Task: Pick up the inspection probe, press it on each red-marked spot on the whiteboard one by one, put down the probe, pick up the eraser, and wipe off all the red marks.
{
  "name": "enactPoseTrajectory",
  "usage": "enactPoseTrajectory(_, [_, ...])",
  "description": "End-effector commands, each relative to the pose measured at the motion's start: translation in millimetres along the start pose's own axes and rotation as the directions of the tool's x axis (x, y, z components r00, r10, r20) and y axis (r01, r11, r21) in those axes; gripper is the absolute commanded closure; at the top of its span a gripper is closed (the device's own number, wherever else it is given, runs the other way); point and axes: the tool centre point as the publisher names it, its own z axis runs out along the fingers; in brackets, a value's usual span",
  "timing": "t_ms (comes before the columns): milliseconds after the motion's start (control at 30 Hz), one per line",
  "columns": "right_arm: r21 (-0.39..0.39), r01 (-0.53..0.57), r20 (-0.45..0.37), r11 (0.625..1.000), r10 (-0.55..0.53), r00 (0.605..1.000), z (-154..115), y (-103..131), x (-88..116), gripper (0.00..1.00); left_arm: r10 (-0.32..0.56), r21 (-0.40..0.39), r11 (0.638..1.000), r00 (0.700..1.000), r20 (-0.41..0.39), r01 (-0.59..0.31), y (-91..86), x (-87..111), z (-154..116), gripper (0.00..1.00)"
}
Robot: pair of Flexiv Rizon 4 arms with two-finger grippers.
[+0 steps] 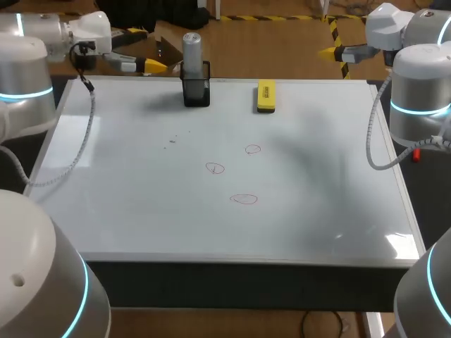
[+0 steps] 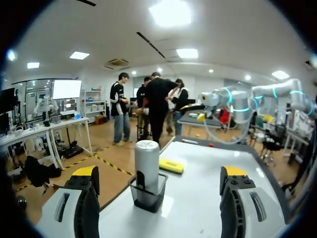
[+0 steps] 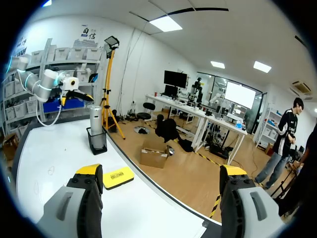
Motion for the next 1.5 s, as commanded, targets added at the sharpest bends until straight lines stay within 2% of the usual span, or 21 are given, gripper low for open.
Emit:
enactPoseTrajectory(33, [0.001,0.000,-0.001,1.000,0.000,1.000,0.2,0.0,-0.4,0.00,-0.003,0.018,1.000,0.982,-0.187,0.006,10.7,-17.2,30.8,0.00])
enactPoseTrajectory(200, [0.001,0.000,-0.001,1.000,0.000,1.000,0.2,0.0,-0.4,0.00,0.009,0.016,1.000,0.967,-0.253,-0.006,16.1,-18.1,56.8,0.00])
enactPoseTrajectory(533, [0.001,0.000,-0.001,1.000,0.000,1.000,0.2,0.0,-0.4,0.00,0.001,0.080,0.996,0.942,-0.336,0.027,26.4,-17.8,102.4,0.00])
enactPoseTrajectory(667, [0.001,0.000,-0.001,1.000,0.000,1.000,0.2,0.0,-0.4,0.00,-0.006,0.102,0.994,0.938,-0.348,0.044,30.2,-17.5,113.9,0.00])
enactPoseTrajectory(1000, [0.001,0.000,-0.001,1.000,0.000,1.000,0.2,0.0,-0.4,0.00,-0.024,0.128,0.989,0.943,-0.331,0.070,33.8,-19.1,123.2,0.00])
enactPoseTrajectory(1133, [0.001,0.000,-0.001,1.000,0.000,1.000,0.2,0.0,-0.4,0.00,-0.029,0.138,0.987,0.947,-0.318,0.077,35.1,-21.5,125.2,0.22])
enactPoseTrajectory(1200, [0.001,0.000,-0.001,1.000,0.000,1.000,0.2,0.0,-0.4,0.00,-0.031,0.140,0.987,0.950,-0.311,0.078,34.9,-21.8,125.3,0.43])
enactPoseTrajectory(1233, [0.001,0.000,-0.001,1.000,0.000,1.000,0.2,0.0,-0.4,0.00,-0.029,0.138,0.988,0.951,-0.307,0.075,34.8,-22.0,125.2,0.48])
enactPoseTrajectory(1333, [0.001,0.000,-0.001,1.000,0.000,1.000,0.2,0.0,-0.4,0.00,-0.027,0.132,0.989,0.954,-0.299,0.069,34.1,-22.1,124.2,0.51])
enactPoseTrajectory(1500, [0.001,0.000,-0.001,1.000,0.000,1.000,0.2,0.0,-0.4,0.00,-0.029,0.126,0.990,0.958,-0.285,0.067,33.9,-23.0,120.7,0.63])
